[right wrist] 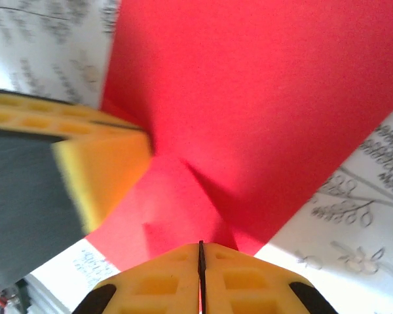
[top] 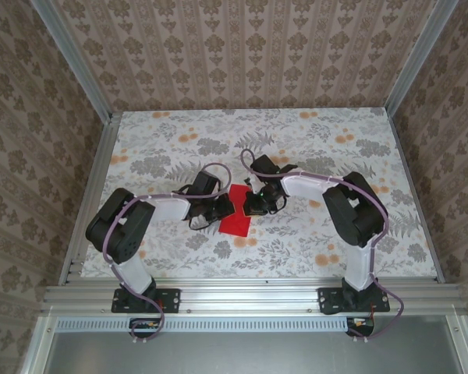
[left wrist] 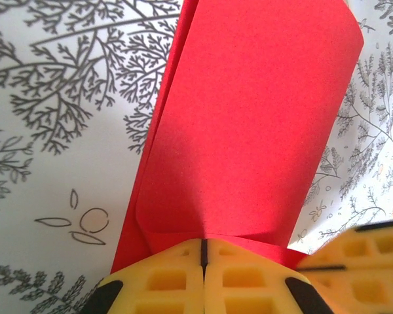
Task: Fold a paper plane with a square sheet of paper (pick it up from the middle)
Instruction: Fold the triangle a second time at the center of the table.
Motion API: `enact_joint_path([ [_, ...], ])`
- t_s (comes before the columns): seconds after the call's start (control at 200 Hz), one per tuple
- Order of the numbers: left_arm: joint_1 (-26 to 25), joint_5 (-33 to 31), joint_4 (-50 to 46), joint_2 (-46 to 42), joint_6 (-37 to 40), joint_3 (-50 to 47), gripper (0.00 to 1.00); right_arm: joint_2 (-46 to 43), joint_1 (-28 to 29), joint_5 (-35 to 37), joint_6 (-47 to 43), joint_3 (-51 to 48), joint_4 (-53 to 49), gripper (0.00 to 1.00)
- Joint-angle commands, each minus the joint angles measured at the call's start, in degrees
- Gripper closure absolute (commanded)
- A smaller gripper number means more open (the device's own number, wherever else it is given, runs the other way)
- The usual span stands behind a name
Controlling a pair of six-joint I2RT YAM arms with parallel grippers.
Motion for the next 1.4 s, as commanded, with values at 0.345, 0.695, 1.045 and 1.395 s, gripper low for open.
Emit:
enact_joint_path([
  [0.345, -0.6, -2.1, -3.1, 3.8, -2.1, -4.8, 0.94, 1.1, 5.1, -1.6, 4.1, 0.1, 1.4, 0.90],
  [0.695, -0.6, -2.4, -3.1, 3.8, -2.3, -4.9, 0.94, 3.9, 5.1, -0.1, 3.3, -3.0, 1.2, 0.91],
  [1.045, -0.1, -3.6, -4.6, 4.1, -1.4, -4.7, 0.94, 0.8, 4.7, -1.1, 0.3, -7.0, -1.2, 0.91],
  [1.395, 0.3, -4.1, -5.1, 5.3, -0.8, -4.4, 0.94, -1.8, 4.1, -2.6, -8.6, -7.6, -7.8, 0.92],
])
